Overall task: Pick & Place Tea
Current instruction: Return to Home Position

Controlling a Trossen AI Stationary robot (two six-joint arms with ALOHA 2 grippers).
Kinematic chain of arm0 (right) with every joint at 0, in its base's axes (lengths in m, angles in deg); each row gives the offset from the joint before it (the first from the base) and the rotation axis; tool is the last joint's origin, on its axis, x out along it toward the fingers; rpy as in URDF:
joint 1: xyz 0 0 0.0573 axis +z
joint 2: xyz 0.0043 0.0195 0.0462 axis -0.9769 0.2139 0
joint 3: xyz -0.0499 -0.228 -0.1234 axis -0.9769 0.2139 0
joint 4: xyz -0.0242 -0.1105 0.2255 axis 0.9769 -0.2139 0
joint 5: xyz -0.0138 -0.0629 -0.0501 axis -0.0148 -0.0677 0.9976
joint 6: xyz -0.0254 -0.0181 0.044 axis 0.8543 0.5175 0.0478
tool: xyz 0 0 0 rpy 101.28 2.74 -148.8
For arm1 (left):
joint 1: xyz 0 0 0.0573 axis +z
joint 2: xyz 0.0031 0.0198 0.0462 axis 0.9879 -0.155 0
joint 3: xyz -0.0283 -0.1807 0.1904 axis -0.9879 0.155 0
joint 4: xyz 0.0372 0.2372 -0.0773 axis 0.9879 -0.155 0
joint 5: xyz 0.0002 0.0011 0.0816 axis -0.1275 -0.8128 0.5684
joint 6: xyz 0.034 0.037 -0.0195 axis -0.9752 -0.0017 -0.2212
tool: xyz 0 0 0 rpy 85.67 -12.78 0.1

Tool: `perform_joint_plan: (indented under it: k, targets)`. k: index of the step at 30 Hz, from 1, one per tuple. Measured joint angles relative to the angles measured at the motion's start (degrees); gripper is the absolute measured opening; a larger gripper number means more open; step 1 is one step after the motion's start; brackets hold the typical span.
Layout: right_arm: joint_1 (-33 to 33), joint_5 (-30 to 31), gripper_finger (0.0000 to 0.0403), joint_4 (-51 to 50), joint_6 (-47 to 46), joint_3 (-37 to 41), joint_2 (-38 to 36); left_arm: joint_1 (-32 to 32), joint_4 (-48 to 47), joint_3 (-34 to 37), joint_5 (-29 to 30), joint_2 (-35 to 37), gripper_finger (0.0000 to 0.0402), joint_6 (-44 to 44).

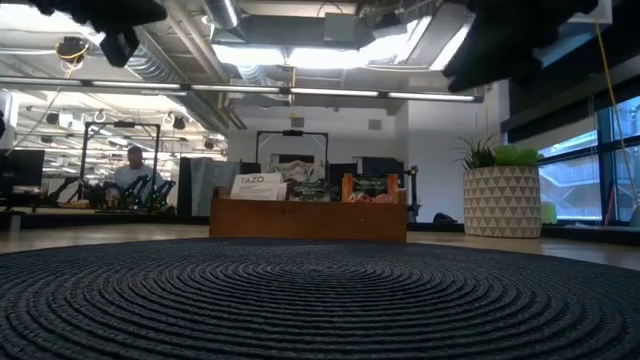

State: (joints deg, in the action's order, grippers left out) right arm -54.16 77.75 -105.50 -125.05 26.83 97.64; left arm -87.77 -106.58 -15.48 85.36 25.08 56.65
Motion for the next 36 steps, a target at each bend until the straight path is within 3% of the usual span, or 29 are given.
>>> perform_joint_plan:
  k: [3, 7, 13, 18, 25, 31, 36]
  targets:
    - [0.0, -5.8, 0.0126, 5.7, 12.3, 2.1, -2.4, 0.0, -0.5, 1.4, -0.1, 1.6, 0.0011, -3.8]
    - [-0.2, -12.9, 0.0126, 17.5, 16.5, 8.2, -7.2, 0.1, 2.0, 4.0, -0.1, 4.6, 0.0014, -3.9]
    - [-0.2, -14.5, 0.0126, 38.4, 20.4, 22.3, -15.0, 0.1, 3.8, 7.4, 5.6, 10.3, 0.0013, -8.4]
    - [-0.9, -17.6, 0.0126, 50.8, 23.6, 31.2, -20.6, 0.1, 6.2, 11.8, 4.7, 14.3, 0.0011, -8.8]
    - [-1.9, -18.8, 0.0126, 57.0, 24.4, 36.8, -25.4, 0.0, 7.2, 17.2, 6.1, 21.0, 0.0015, -8.7]
    - [-2.0, -19.5, 0.0126, 65.1, 28.0, 42.6, -28.6, 0.1, 14.6, 21.8, 3.7, 20.9, 0.0011, -9.9]
    - [-2.0, -19.1, 0.0126, 72.6, 28.6, 47.8, -30.0, 0.1, 15.7, 23.7, 5.9, 21.0, 0.0013, -10.0]
